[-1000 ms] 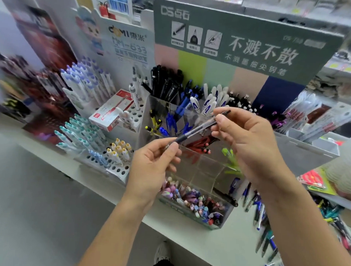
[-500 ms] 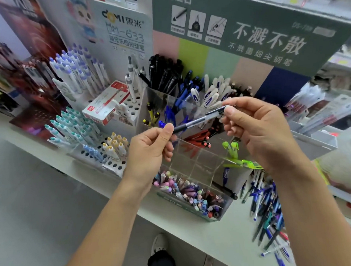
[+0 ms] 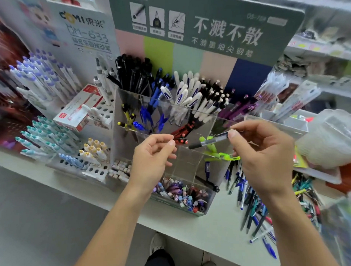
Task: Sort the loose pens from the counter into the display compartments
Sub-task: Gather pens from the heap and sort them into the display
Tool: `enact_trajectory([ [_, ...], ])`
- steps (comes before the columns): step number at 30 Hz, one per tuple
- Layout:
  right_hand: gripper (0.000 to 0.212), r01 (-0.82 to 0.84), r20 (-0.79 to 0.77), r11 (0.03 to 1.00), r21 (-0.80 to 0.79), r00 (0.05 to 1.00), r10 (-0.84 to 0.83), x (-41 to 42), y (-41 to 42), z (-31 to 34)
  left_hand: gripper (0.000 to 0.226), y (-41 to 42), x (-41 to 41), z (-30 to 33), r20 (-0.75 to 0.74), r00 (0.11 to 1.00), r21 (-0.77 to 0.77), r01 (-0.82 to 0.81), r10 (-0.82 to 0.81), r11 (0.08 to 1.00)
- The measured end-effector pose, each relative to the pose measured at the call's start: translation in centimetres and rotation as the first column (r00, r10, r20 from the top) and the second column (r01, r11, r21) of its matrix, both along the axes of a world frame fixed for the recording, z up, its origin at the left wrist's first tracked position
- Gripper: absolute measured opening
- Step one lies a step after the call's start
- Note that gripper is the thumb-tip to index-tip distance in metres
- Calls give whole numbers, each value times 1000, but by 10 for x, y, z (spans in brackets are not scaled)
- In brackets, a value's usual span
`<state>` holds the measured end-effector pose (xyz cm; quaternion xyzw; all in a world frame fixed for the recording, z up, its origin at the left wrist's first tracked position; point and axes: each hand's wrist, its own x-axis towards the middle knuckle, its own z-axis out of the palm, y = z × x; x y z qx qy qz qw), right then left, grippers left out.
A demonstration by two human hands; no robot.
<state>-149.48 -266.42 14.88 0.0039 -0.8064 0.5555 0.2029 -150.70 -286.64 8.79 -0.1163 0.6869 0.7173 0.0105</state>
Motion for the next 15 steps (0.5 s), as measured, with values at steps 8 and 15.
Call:
enact_trajectory([
  [8, 4, 127, -75, 983, 134, 990, -118, -9, 16, 6, 43, 16, -9, -3, -59, 956, -208, 269, -287, 940],
  [15, 8, -133, 4, 814, 565, 987, 159, -30, -3, -14, 63, 13, -25, -21, -130, 966, -440, 148, -225, 886],
])
